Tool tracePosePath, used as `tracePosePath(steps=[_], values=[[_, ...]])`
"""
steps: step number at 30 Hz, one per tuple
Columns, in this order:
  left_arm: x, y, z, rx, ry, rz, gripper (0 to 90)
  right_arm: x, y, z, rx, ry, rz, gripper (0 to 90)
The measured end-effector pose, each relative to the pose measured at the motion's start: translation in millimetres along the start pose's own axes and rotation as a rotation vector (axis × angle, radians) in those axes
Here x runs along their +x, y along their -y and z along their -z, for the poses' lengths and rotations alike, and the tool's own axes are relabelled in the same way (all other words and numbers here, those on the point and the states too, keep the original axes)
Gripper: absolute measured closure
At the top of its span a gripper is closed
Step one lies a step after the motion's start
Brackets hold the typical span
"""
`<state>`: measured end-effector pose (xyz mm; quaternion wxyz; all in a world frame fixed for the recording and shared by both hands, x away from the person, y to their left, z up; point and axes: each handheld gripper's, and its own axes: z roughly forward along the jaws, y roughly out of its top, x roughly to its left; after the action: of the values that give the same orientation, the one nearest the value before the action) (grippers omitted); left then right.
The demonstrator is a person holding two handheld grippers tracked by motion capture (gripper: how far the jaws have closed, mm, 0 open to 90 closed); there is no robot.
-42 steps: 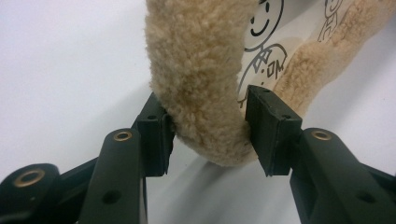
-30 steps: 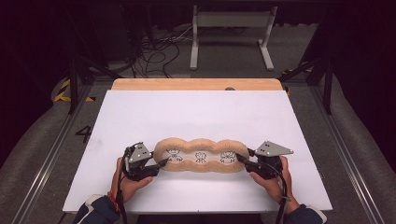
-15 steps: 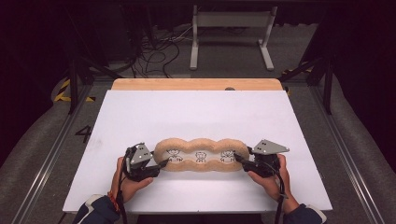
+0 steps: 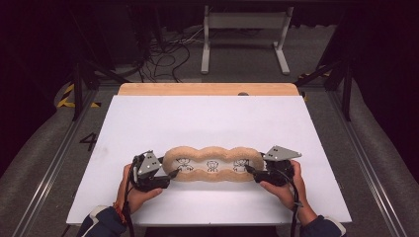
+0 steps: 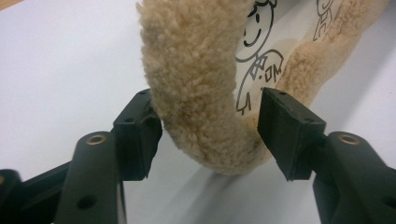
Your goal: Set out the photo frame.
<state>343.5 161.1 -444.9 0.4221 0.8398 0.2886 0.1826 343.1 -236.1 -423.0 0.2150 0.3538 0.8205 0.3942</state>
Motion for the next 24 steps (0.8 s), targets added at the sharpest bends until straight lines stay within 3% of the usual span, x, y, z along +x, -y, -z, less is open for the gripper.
tracePosePath(steps=[5, 10, 16, 24], values=[[-0.7, -1.0, -0.2, 0.0, -0.003, -0.011, 34.8, 1.4, -1.4, -0.9, 0.006, -0.012, 0.007, 31.4], [-0.4, -0.9, 0.8, -0.007, -0.002, -0.013, 24.9, 2.4, -1.7, -2.1, 0.01, -0.017, 0.014, 23.6], [-0.6, -0.3, -0.6, -0.023, 0.049, -0.005, 11.2, 2.0, -1.6, -2.2, -0.001, -0.028, 0.005, 9.9], [-1.7, -0.2, -0.2, -0.01, 0.056, -0.033, 4.3, 3.0, -1.4, -2.3, -0.003, -0.025, 0.01, 5.3]])
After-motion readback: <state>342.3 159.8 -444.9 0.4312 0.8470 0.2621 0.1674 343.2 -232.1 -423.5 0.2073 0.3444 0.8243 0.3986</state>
